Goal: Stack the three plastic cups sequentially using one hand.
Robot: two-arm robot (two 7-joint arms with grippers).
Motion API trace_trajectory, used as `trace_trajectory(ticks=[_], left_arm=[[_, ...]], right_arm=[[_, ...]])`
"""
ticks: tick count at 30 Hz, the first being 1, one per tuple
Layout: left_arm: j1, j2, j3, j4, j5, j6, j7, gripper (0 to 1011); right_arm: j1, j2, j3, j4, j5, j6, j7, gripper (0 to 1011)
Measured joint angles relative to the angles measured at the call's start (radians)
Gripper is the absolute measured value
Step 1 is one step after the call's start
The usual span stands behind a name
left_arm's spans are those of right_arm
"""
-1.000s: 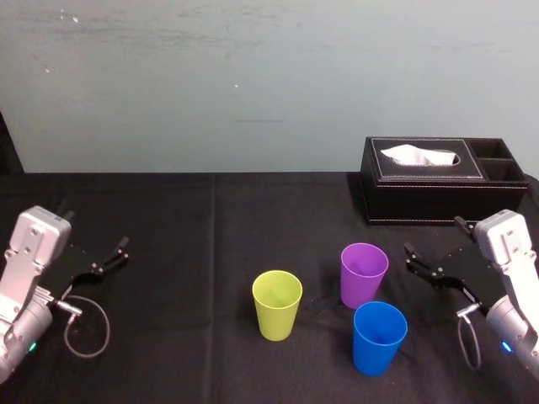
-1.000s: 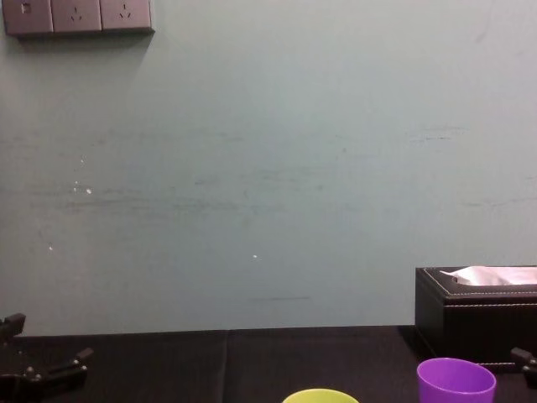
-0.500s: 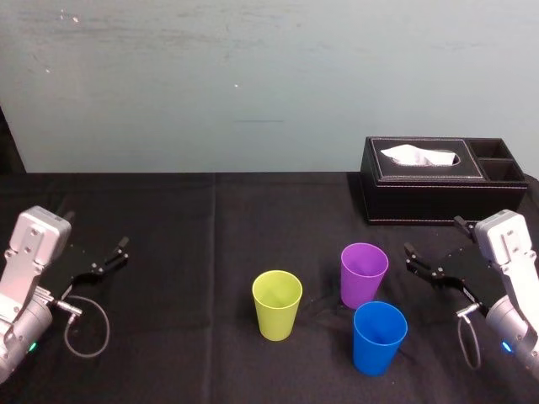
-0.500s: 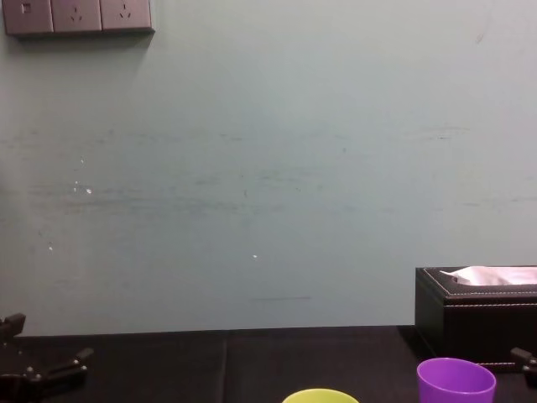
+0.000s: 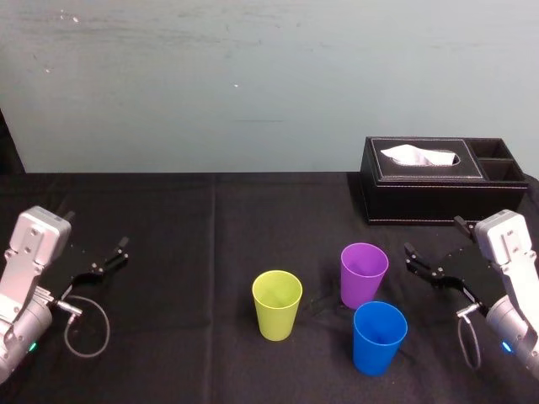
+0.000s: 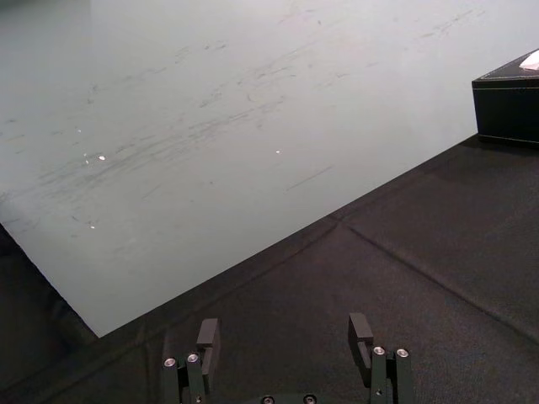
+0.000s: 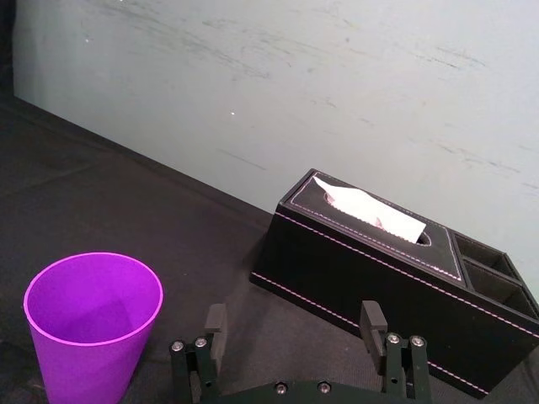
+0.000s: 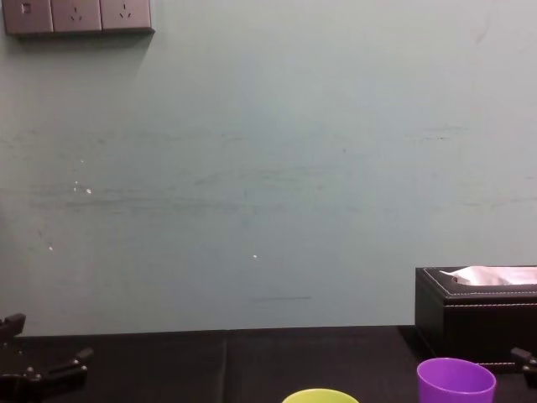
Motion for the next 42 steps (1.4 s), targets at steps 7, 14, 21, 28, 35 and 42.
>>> trace_trajectory(ticks=[7,14,21,28,35,42], left_arm=[[0.0,0.0,0.0,0.0,0.0,0.0,0.0,1000],[0.0,0.0,0.0,0.0,0.0,0.0,0.0,1000],[0.0,0.0,0.0,0.0,0.0,0.0,0.0,1000],[0.0,0.0,0.0,0.0,0.0,0.0,0.0,1000],[0.0,0.0,0.0,0.0,0.0,0.0,0.0,1000],[0.0,0.0,0.0,0.0,0.0,0.0,0.0,1000]], right_arm=[[0.0,0.0,0.0,0.0,0.0,0.0,0.0,1003],[0.0,-0.002,0.002,-0.002,-0.002,0.0,0.001,1003],[-0.026,0.0,0.028,-0.056,-0.015,0.004,0.006,1003],[-0.128,0.043,0.088,-0.178,0.026,0.037,0.016,1003],[-0.263,0.106,0.162,-0.309,0.109,0.086,0.045,1004],[-0.456,0.179,0.267,-0.439,0.223,0.147,0.088,1003]])
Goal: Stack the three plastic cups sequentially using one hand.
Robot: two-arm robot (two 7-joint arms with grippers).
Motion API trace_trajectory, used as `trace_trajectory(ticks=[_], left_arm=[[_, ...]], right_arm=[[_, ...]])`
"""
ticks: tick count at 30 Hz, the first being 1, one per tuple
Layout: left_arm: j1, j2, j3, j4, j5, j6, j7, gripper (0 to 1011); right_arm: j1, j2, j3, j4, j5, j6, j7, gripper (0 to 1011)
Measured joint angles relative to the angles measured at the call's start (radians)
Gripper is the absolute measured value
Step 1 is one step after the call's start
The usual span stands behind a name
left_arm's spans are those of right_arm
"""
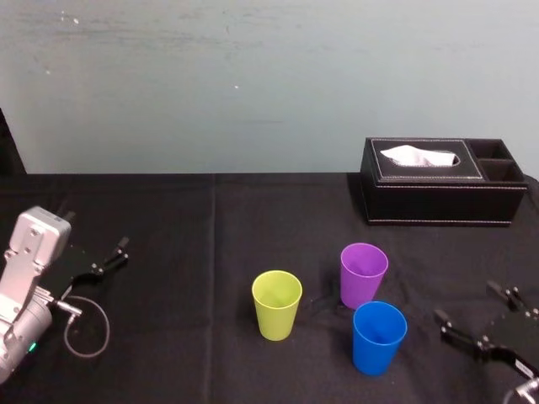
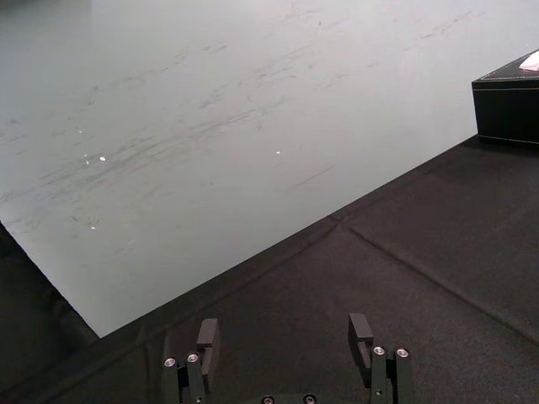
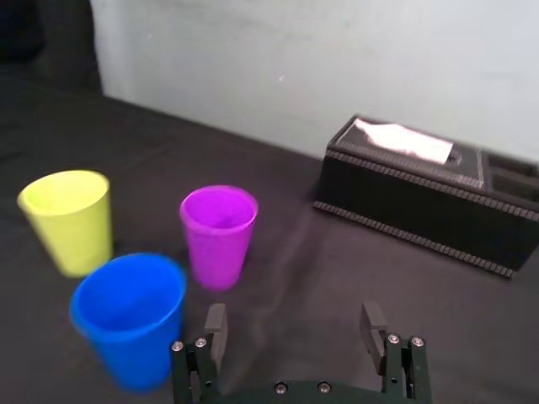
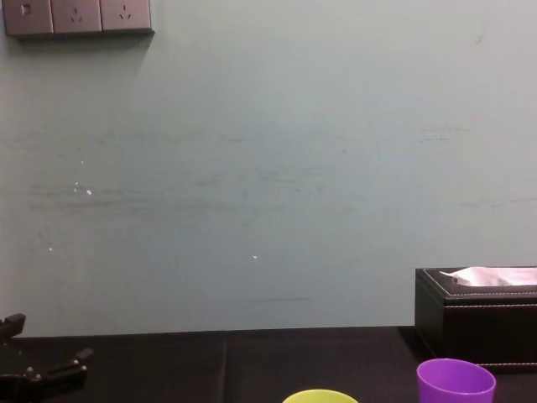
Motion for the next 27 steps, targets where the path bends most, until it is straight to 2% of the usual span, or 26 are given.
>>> trace_trajectory(ticks=[3,6,13,17,21,27], left_arm=[[0.0,0.0,0.0,0.0,0.0,0.0,0.0,1000],[0.0,0.0,0.0,0.0,0.0,0.0,0.0,1000],[0.0,0.0,0.0,0.0,0.0,0.0,0.0,1000],[0.0,0.0,0.0,0.0,0.0,0.0,0.0,1000],[0.0,0.0,0.0,0.0,0.0,0.0,0.0,1000],[0.0,0.0,0.0,0.0,0.0,0.0,0.0,1000]], right_arm=[[-0.041,0.015,0.023,-0.025,0.023,0.014,0.015,1004],[-0.084,0.049,0.045,-0.051,0.071,0.054,0.076,1003],[-0.092,0.1,0.049,-0.051,0.152,0.135,0.228,1003],[-0.071,0.105,0.027,-0.039,0.158,0.161,0.284,1003],[-0.044,0.097,-0.001,-0.032,0.142,0.176,0.321,1003],[-0.016,0.071,-0.029,-0.029,0.101,0.178,0.333,1003]])
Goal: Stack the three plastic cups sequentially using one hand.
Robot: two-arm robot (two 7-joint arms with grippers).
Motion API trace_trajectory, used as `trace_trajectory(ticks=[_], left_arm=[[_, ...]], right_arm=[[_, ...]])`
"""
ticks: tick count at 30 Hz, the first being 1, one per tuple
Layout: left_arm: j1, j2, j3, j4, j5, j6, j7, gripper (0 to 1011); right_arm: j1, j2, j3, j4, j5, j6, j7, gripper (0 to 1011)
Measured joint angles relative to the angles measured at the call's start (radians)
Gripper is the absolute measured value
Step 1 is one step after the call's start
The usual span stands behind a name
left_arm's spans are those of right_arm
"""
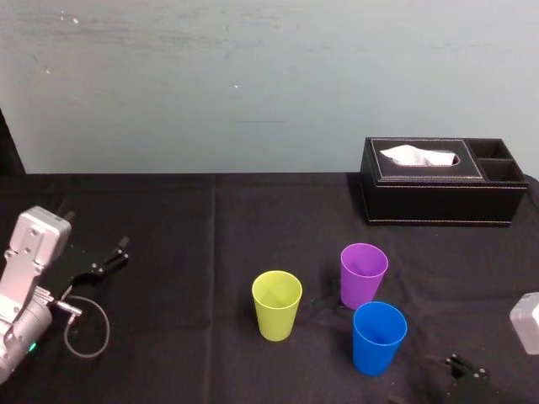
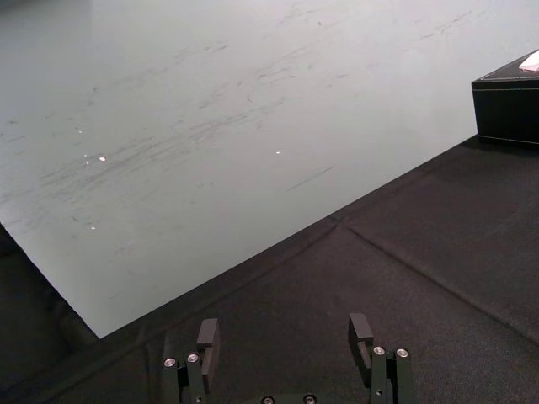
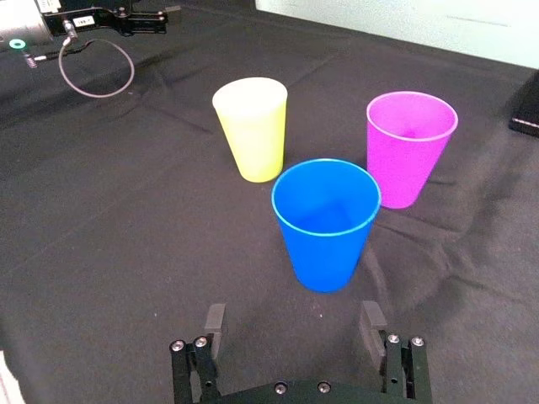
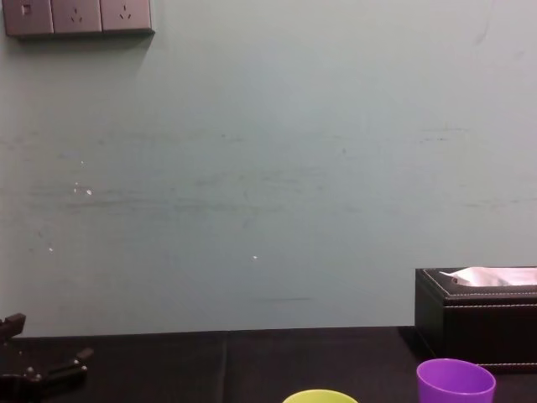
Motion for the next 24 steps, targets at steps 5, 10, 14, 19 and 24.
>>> trace_trajectory(ticks=[5,10,14,19,24], left_arm=[[0.0,0.0,0.0,0.0,0.0,0.0,0.0,1000],[0.0,0.0,0.0,0.0,0.0,0.0,0.0,1000],[0.0,0.0,0.0,0.0,0.0,0.0,0.0,1000],[0.0,0.0,0.0,0.0,0.0,0.0,0.0,1000],[0.0,0.0,0.0,0.0,0.0,0.0,0.0,1000]], right_arm=[[0.018,-0.036,-0.013,0.012,-0.036,-0.008,-0.006,1003],[0.025,-0.072,-0.014,0.026,-0.057,-0.013,-0.031,1003],[0.029,-0.114,-0.012,0.045,-0.081,-0.019,-0.064,1003],[0.036,-0.146,-0.012,0.062,-0.095,-0.029,-0.074,1003],[0.043,-0.172,-0.011,0.075,-0.108,-0.04,-0.068,1003]])
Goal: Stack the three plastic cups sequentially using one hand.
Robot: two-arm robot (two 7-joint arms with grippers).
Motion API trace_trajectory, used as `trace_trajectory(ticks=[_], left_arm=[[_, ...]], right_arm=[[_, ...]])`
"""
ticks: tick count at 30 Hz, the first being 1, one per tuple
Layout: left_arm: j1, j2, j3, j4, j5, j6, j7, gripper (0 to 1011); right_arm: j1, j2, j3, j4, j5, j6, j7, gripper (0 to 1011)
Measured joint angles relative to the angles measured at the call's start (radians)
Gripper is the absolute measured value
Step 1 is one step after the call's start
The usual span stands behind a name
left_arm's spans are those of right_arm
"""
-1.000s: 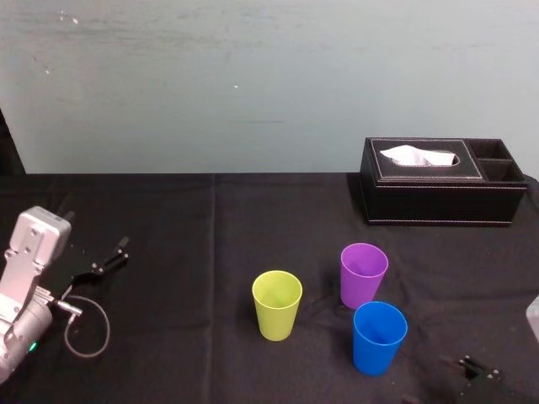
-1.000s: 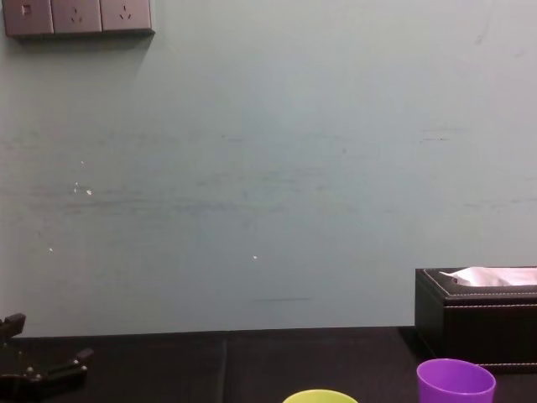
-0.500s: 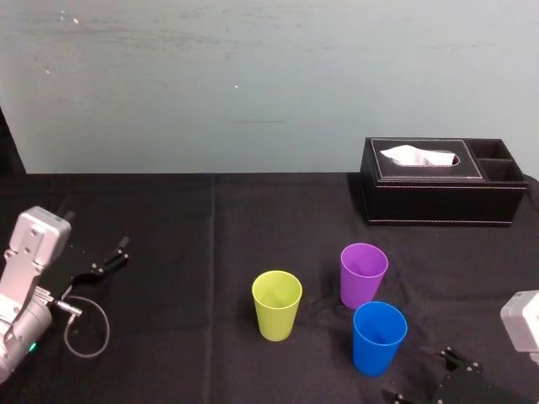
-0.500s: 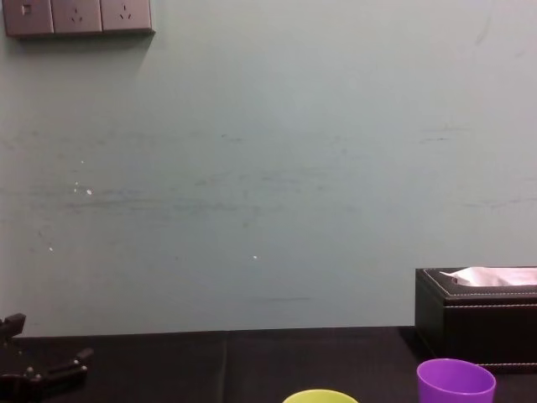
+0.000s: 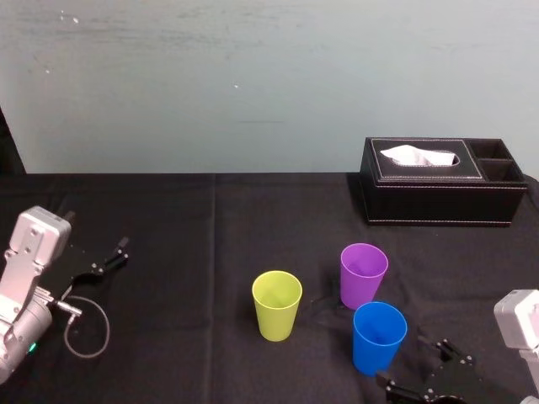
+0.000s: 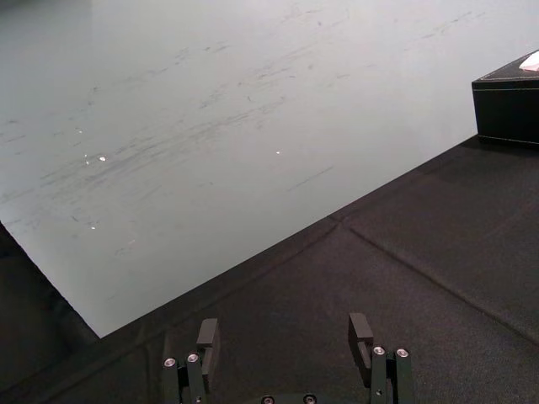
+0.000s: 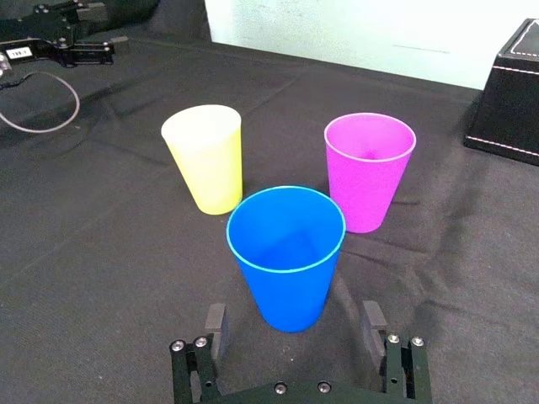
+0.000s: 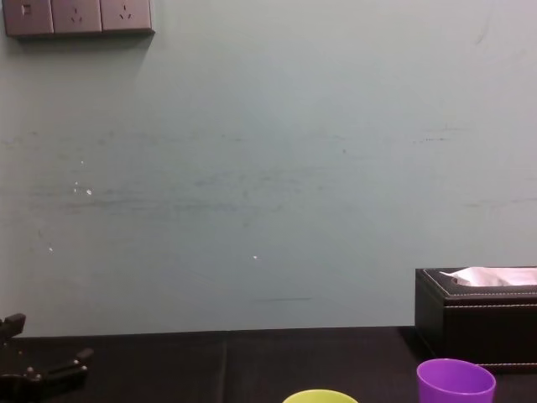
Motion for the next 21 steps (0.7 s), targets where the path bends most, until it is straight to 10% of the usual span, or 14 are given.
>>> trace_trajectory(ticks=[21], left_arm=[[0.0,0.0,0.0,0.0,0.0,0.0,0.0,1000]], right_arm=[[0.046,-0.077,-0.001,0.05,-0.042,-0.027,0.03,1003]])
